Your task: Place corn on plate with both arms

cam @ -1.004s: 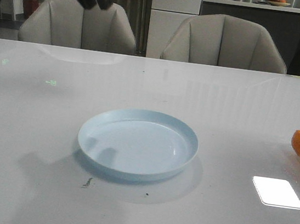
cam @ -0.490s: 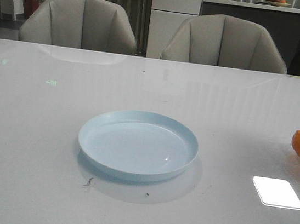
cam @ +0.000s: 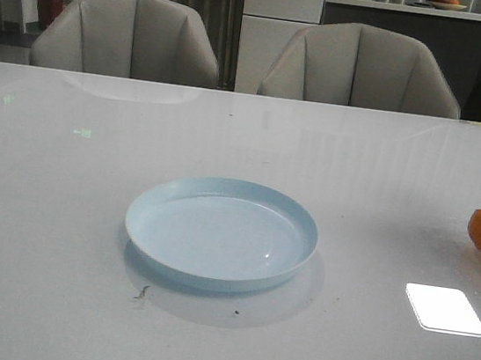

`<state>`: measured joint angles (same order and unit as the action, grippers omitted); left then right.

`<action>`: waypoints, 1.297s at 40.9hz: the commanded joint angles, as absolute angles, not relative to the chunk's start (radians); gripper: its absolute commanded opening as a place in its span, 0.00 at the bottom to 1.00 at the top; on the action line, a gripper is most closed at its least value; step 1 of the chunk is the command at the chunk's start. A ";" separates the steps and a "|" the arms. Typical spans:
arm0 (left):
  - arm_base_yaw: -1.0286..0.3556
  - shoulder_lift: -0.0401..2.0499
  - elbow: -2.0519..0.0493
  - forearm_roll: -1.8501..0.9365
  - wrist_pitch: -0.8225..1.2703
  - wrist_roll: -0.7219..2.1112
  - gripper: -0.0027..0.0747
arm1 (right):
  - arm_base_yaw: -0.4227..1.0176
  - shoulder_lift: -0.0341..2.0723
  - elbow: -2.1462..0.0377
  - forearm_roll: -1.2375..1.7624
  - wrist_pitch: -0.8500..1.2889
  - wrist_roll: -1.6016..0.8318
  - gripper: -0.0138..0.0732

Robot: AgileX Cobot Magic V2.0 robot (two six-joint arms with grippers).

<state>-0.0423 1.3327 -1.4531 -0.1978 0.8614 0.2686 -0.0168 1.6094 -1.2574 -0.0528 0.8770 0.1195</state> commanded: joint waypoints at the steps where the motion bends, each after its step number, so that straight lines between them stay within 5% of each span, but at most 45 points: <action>1: -0.040 1.198 -1.277 -0.209 0.609 0.266 0.39 | -0.023 1.626 -1.316 -0.030 0.875 0.084 0.81; 15: -0.040 0.908 -0.785 -0.213 0.382 0.266 0.39 | -0.023 1.735 -1.326 -0.008 0.869 0.054 0.81; 39: -0.040 0.792 -0.740 -0.214 0.410 0.266 0.39 | -0.023 1.862 -1.326 0.018 0.821 0.039 0.80; 53: -0.040 0.792 -0.740 -0.214 0.385 0.266 0.39 | -0.023 1.890 -1.326 0.018 0.817 0.038 0.40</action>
